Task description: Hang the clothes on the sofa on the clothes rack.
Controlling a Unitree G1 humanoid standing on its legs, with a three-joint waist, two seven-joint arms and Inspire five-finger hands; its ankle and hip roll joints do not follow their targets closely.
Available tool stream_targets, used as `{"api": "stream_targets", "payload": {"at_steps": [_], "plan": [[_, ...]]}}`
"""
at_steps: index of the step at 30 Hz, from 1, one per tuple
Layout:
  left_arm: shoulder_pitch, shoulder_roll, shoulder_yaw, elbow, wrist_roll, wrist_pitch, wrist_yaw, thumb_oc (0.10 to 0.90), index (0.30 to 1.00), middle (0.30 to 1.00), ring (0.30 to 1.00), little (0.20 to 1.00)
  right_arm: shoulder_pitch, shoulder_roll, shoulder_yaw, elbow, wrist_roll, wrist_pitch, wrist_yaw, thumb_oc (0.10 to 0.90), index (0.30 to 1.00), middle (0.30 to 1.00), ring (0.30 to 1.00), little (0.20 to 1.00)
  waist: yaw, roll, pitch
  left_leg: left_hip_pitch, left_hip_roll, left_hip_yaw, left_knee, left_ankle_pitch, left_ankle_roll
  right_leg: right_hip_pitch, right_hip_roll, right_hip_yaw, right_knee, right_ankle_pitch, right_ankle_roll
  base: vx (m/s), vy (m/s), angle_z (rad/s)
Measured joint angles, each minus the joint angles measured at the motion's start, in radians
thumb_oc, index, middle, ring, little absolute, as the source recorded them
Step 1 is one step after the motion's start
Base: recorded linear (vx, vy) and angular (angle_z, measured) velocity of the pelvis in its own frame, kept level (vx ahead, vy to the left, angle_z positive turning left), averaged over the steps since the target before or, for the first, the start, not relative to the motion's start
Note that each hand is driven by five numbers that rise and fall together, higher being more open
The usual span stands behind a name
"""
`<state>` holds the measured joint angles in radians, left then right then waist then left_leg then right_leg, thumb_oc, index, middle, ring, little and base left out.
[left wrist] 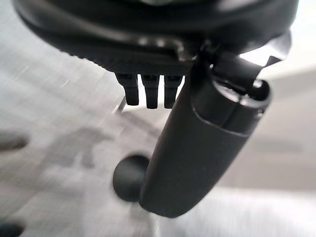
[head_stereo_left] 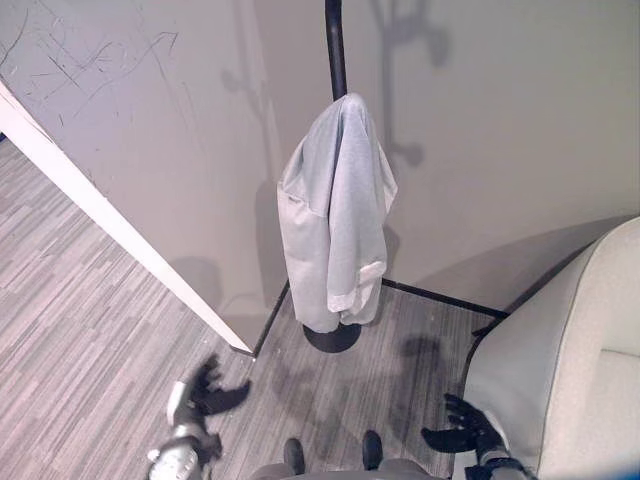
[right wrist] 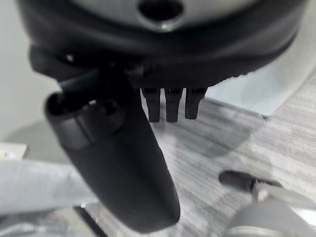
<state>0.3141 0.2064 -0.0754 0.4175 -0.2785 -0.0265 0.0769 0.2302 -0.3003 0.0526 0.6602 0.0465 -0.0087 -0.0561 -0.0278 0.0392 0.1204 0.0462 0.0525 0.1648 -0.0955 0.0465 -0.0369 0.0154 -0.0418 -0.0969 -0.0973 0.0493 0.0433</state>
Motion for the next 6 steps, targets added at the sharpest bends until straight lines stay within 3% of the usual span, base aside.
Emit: {"api": "stream_targets", "payload": {"at_steps": [2,3,6], "plan": [[-0.04,0.0,-0.007,0.046,0.008,-0.001,-0.003,0.8,0.9,0.9,0.9,0.9,-0.048,-0.007,0.0,0.035,0.0,0.001,-0.001,0.8,0.9,0.9,0.9,0.9,-0.002,0.001,-0.001,0.0,0.001,0.001,0.0,-0.001,0.001,0.0,0.0,-0.002,0.0,0.0,0.0,0.0,0.0,0.0],[-0.086,0.0,-0.015,0.177,0.02,-0.056,-0.004,0.8,0.9,0.9,0.9,0.9,-0.081,-0.008,0.018,0.077,0.006,-0.01,-0.012,0.8,0.9,0.9,0.9,0.9,-0.002,0.005,-0.005,0.004,0.002,-0.002,0.0,0.0,-0.001,0.004,0.0,-0.012,0.0,0.002,0.002,0.0,-0.006,0.03],[-0.19,0.0,-0.039,0.39,0.06,-0.019,0.007,0.8,0.9,0.9,0.9,0.9,-0.145,0.004,0.058,0.162,0.017,-0.011,-0.026,0.8,0.9,0.9,0.9,0.9,-0.004,0.008,-0.031,0.006,0.002,0.0,0.003,0.002,0.0,0.005,0.0,-0.013,0.0,0.001,0.001,0.0,-0.001,-0.01]]}}
